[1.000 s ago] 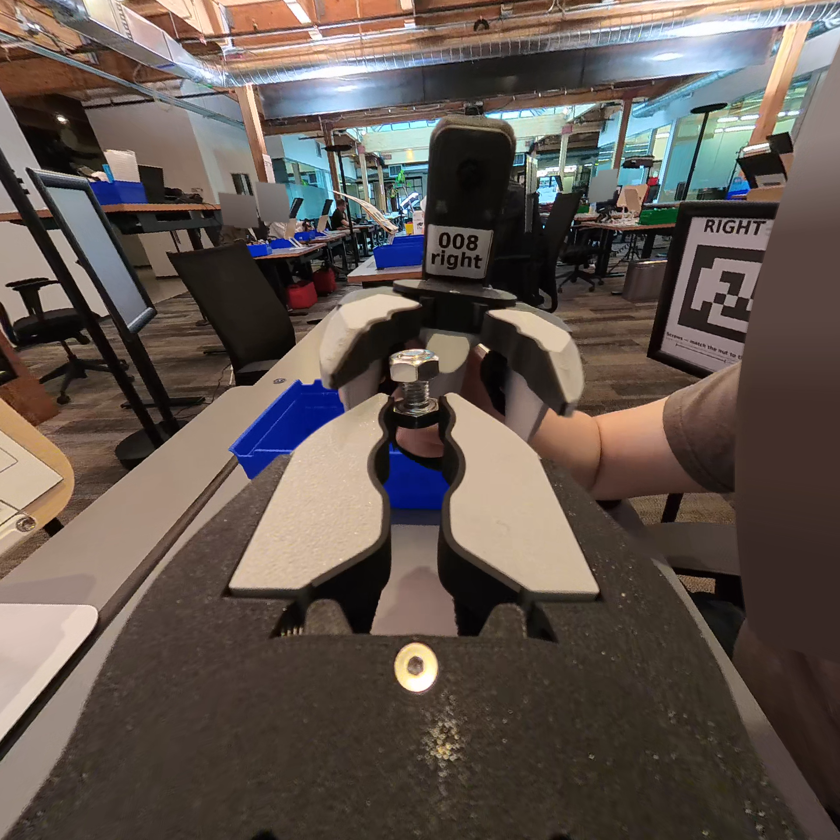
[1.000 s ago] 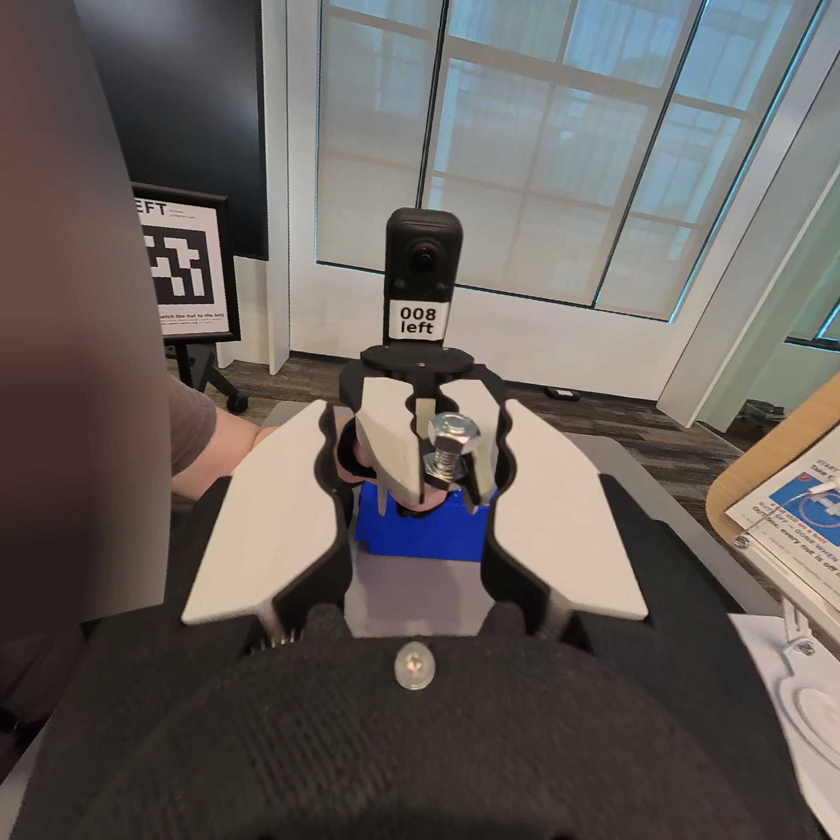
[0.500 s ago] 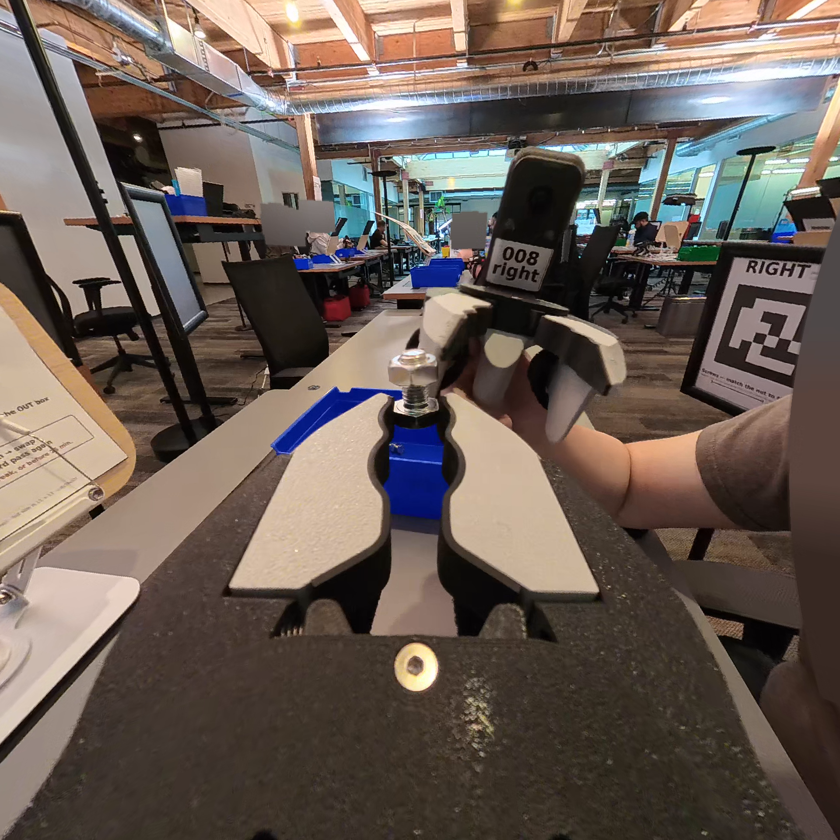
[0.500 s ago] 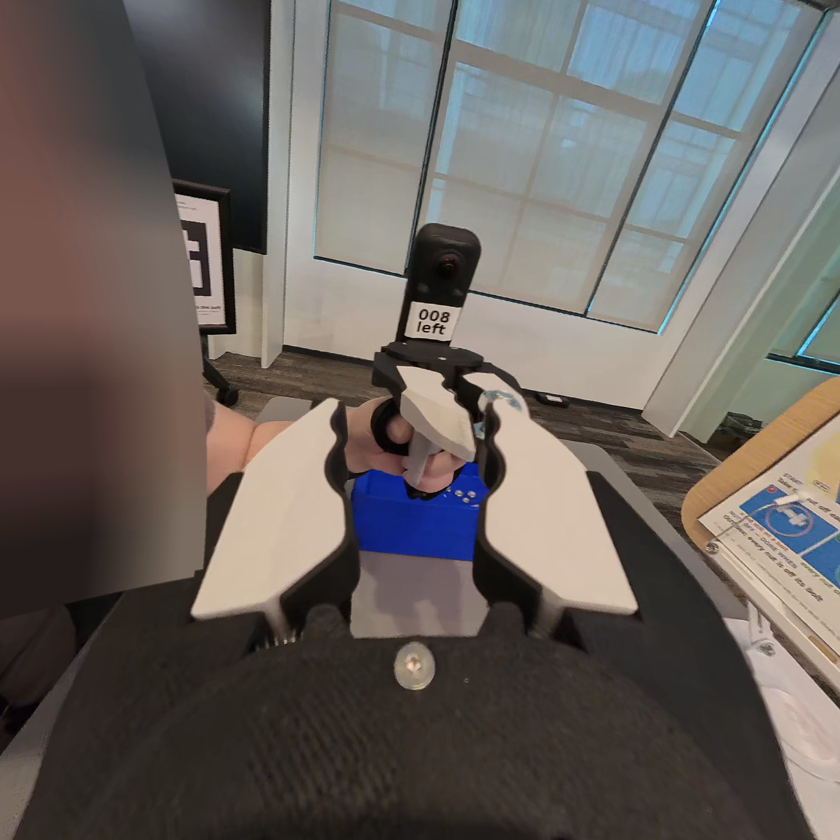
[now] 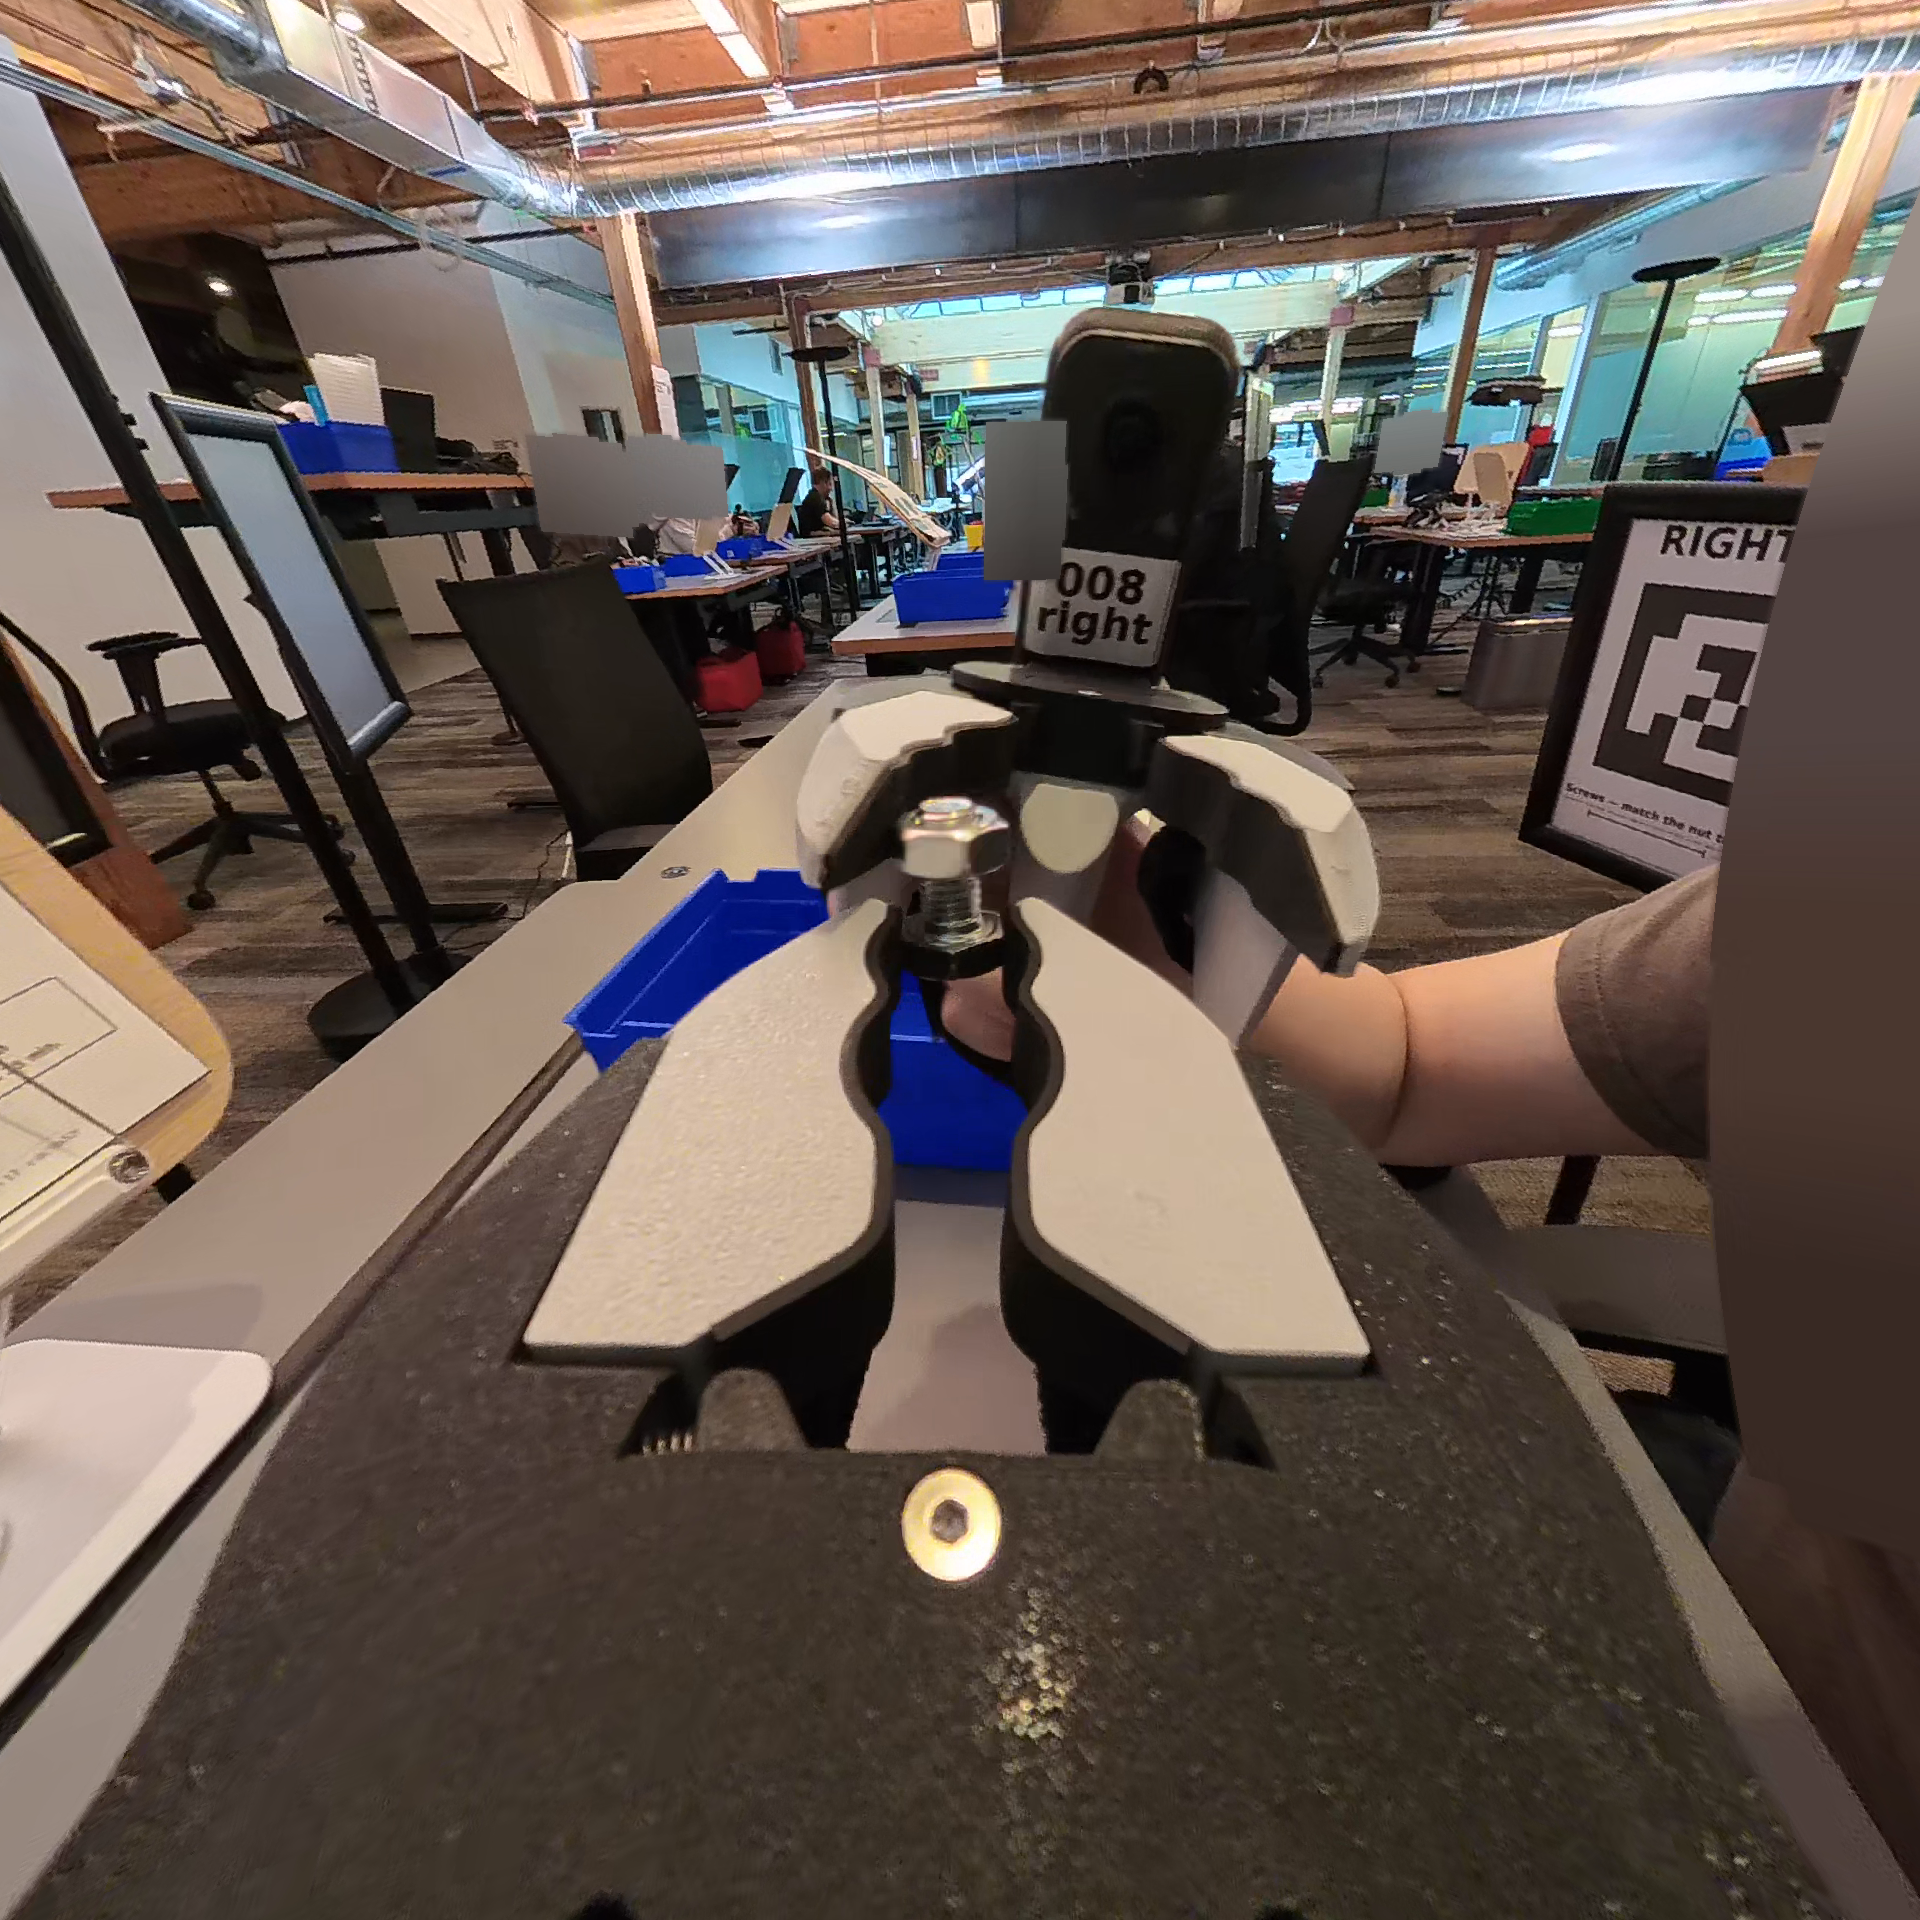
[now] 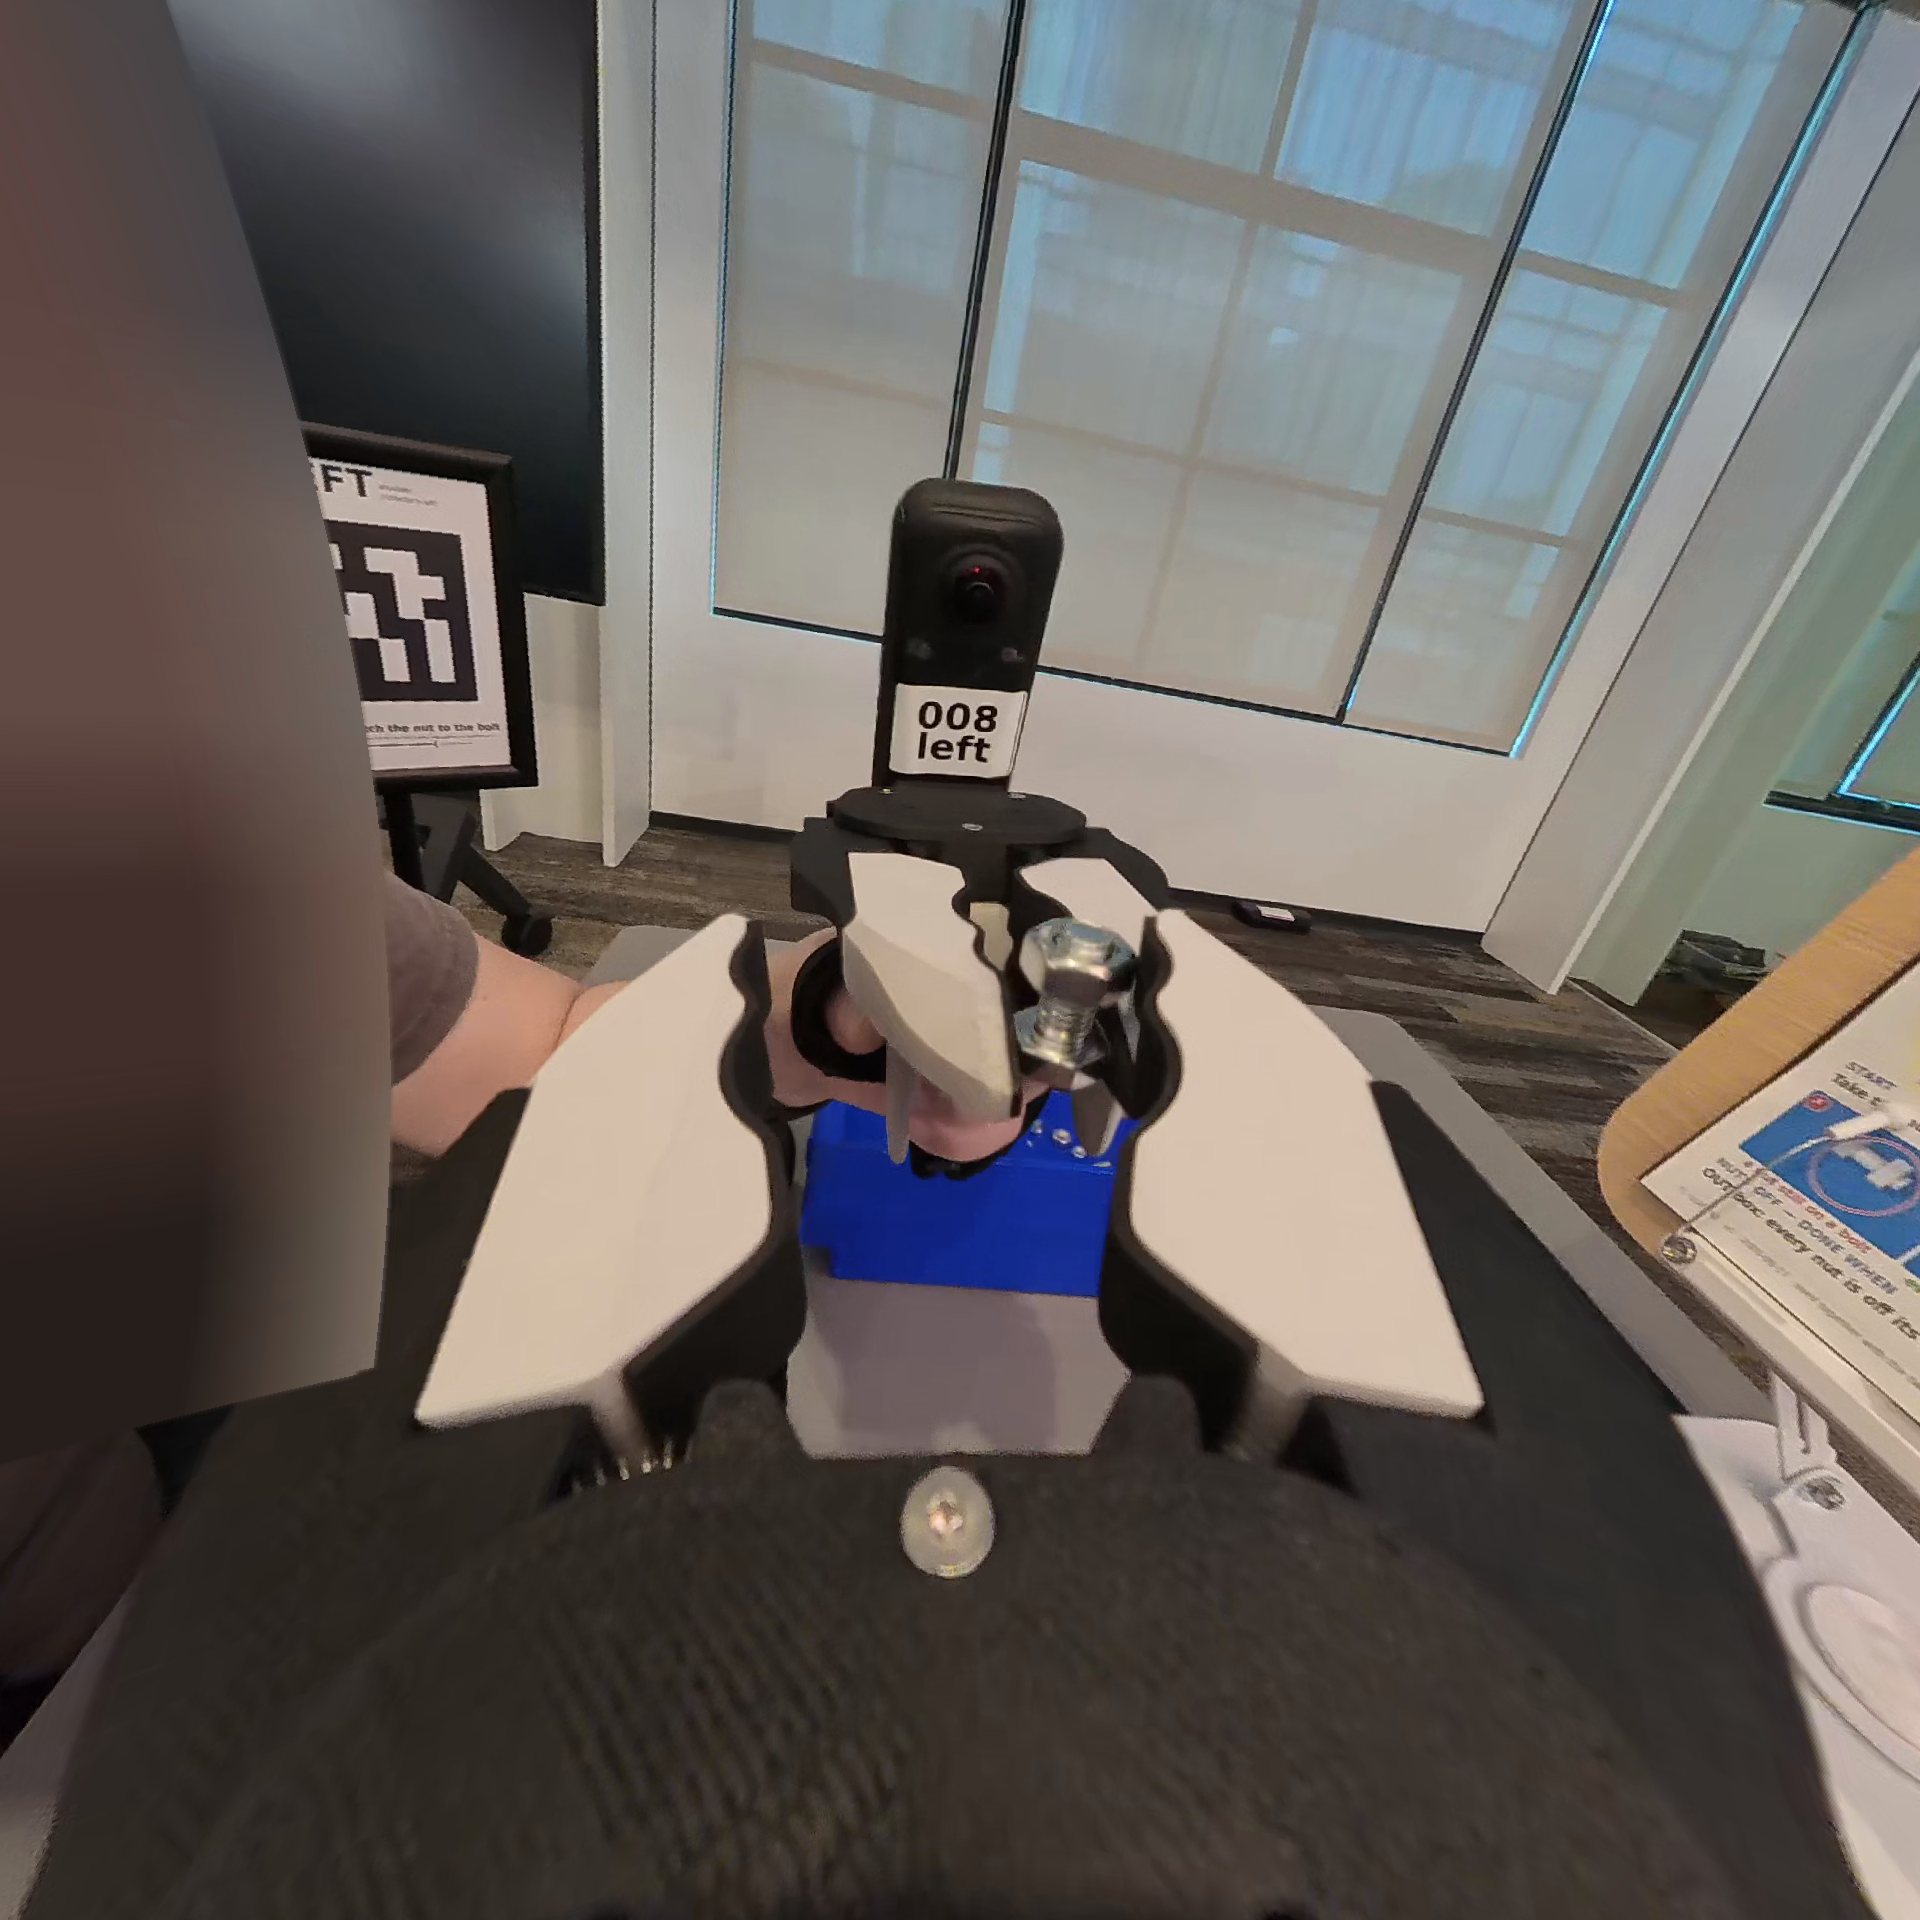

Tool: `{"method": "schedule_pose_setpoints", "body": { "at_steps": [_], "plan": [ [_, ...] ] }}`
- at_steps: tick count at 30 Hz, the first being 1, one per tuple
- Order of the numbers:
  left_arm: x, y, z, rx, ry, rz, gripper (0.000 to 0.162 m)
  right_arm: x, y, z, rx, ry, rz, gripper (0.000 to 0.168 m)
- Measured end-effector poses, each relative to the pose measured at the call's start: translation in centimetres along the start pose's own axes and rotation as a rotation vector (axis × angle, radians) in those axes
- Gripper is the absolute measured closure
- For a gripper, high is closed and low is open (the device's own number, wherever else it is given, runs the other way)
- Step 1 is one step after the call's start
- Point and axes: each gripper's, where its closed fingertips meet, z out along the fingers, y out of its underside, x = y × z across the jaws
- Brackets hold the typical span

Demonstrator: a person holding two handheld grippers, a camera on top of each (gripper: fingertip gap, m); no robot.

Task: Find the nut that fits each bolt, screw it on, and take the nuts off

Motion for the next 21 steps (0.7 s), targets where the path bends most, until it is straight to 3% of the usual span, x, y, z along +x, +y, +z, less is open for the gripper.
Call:
{"method": "schedule_pose_setpoints", "body": {
  "at_steps": [4,6,7,13,21],
  "plan": [
    [-1.0,-0.7,-0.9,0.016,-0.051,0.009,0.144,0.2,-0.5,-0.6,0.002,0.010,0.001,0.099],
    [-1.7,-1.2,-1.5,0.036,-0.081,-0.003,0.144,-0.6,-0.9,-1.0,0.000,-0.047,-0.011,0.121],
    [-1.9,-1.2,-1.7,0.037,-0.085,-0.012,0.144,-0.9,-1.1,-1.2,0.000,-0.069,-0.013,0.121],
    [-0.8,-0.7,-0.9,0.026,-0.026,-0.014,0.144,0.7,-1.4,-1.3,0.034,0.043,-0.018,0.104],
    [-0.2,0.0,0.0,0.002,-0.012,-0.001,0.144,-0.3,-0.2,0.0,0.001,-0.014,0.012,0.090]
  ]
}}
